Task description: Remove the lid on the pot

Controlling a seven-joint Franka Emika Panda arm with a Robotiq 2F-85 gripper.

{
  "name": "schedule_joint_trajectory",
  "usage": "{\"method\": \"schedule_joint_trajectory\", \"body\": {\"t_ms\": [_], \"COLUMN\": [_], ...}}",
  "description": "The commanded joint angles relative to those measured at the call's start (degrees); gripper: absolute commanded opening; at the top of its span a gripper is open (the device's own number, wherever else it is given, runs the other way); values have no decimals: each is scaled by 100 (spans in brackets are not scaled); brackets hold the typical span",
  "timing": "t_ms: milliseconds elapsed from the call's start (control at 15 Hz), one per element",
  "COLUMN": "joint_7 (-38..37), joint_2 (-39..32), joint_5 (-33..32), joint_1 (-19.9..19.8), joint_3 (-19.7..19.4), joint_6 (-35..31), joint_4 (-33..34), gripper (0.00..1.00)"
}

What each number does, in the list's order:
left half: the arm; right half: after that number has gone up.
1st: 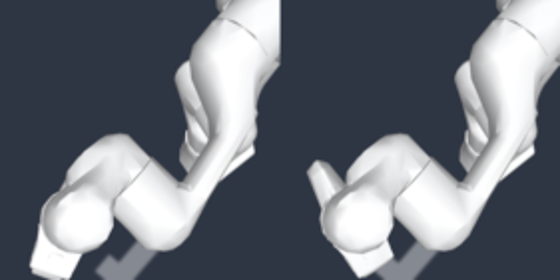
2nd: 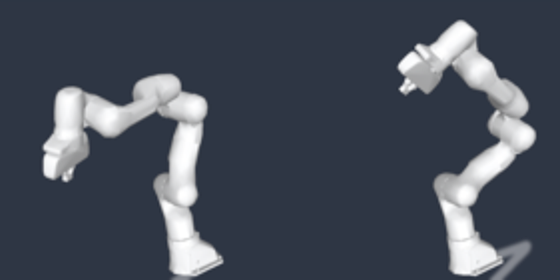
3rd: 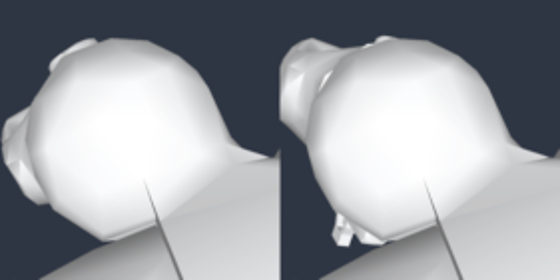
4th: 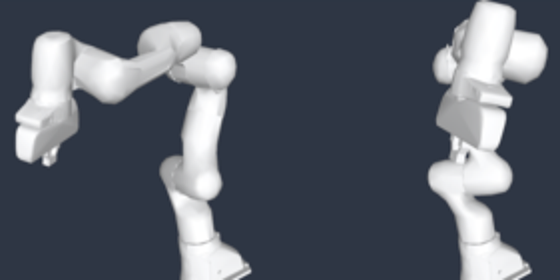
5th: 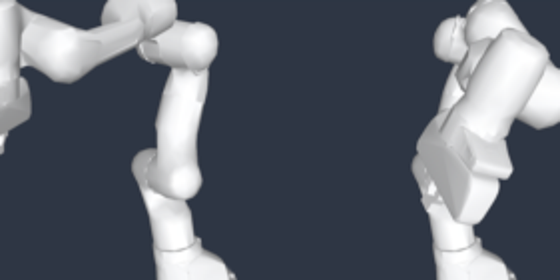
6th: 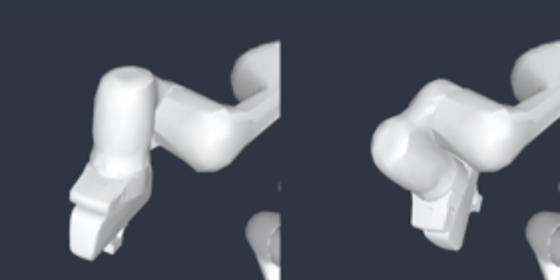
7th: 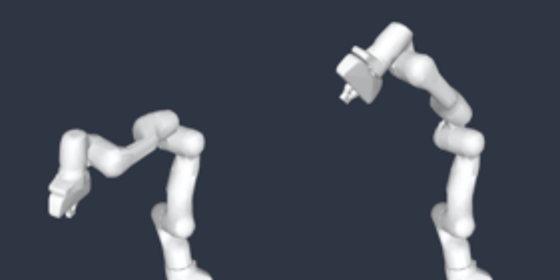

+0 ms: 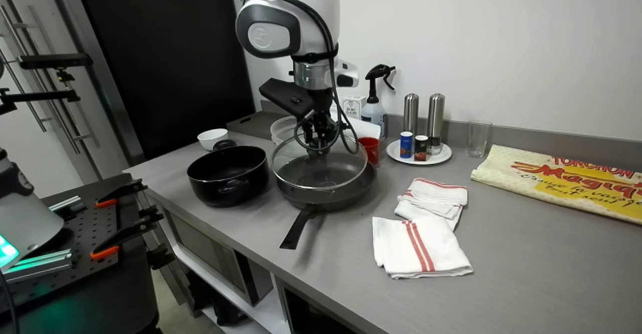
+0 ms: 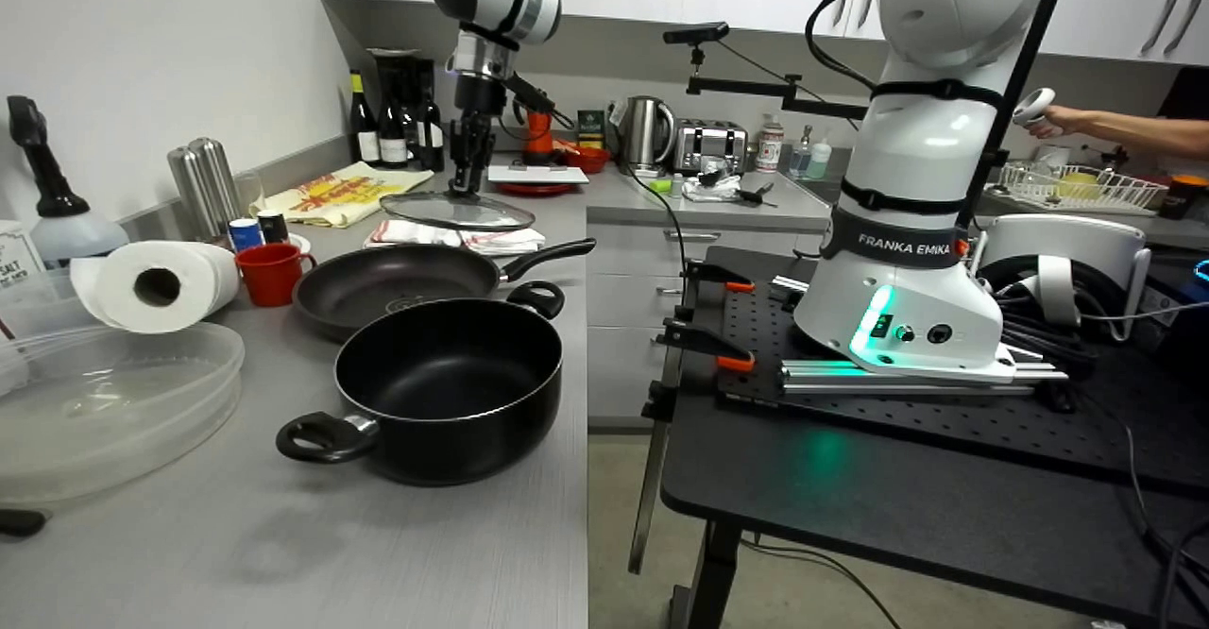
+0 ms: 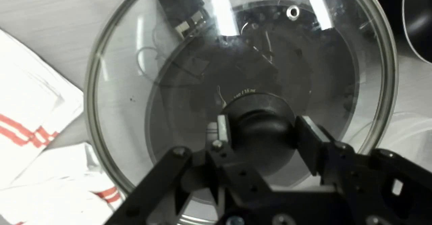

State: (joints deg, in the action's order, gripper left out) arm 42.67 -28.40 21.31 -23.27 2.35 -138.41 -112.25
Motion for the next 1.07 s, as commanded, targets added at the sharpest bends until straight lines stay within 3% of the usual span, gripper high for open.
{"method": "schedule_joint_trajectory", "body": {"t_ms": [0,400,467,533,933,1000], "joint_7": [246,653,426,465,460,460], "joint_2": [164,269,6,-1,-65,-65], "joint_5": [460,1163,873,895,886,886], "joint_1": [-326,-803,-683,-714,-676,-676], "joint_3": [-47,-49,-222,-234,-246,-246], "joint_6": [-209,-461,-239,-253,-255,-255], "joint_4": [-307,-634,-354,-375,-377,-377], "gripper": [26,26,26,51,51,26]}}
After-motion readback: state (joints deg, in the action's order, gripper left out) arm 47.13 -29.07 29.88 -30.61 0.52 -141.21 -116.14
